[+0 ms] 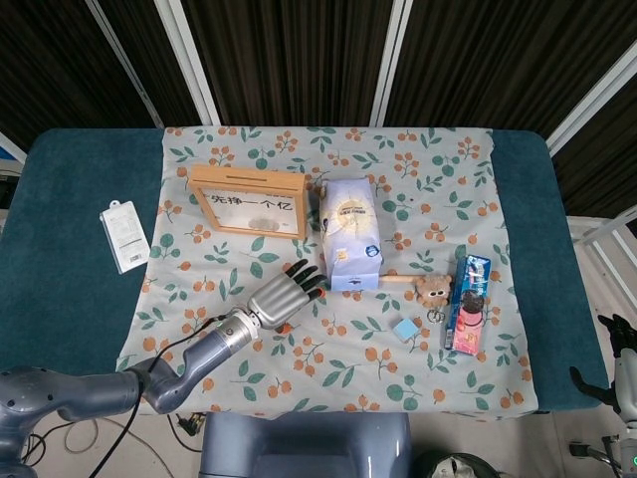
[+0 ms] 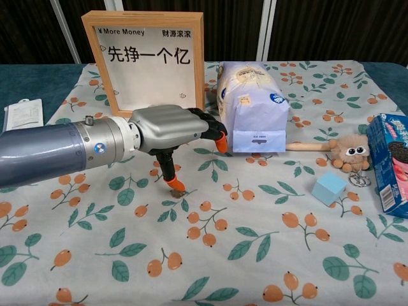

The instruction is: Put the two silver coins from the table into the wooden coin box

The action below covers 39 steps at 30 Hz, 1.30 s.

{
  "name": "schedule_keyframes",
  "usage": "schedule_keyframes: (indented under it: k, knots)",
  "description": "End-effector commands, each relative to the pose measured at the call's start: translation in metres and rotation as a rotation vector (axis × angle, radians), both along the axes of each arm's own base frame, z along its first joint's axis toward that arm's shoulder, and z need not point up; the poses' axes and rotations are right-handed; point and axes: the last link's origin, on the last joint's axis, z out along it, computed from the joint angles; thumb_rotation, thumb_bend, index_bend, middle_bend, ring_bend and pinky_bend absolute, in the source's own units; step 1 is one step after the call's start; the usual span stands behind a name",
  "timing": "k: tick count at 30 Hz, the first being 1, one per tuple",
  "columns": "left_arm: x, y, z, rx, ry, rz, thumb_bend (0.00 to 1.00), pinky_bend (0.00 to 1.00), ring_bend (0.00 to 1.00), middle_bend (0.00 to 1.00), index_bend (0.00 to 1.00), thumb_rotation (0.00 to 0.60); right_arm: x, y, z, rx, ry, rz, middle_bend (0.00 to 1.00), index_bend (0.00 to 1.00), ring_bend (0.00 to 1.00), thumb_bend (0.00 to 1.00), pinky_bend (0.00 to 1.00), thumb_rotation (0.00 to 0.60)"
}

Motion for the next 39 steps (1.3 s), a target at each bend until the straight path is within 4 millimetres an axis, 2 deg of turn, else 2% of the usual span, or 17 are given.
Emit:
schedule_keyframes:
  k: [1, 39]
  knots:
    - [0.0008, -0.0005, -0.0004, -0.003, 0.001, -0.005, 0.01, 0.0, 0.0, 0.07, 0.24, 0.6, -0.0003, -0.0003, 0.0007, -0.003, 0.001, -0.001, 0.05, 0.13, 0.04, 0.37, 0.0, 0.6]
    - [-0.0063, -0.0009, -0.0011, -0.017, 0.054, 0.0, 0.01, 0.0, 0.0, 0.07, 0.24, 0.6, 0.0006, 0.0, -0.0005, 0.004, 0.016, -0.004, 0.05, 0.13, 0.04, 0.37, 0.0, 0.6]
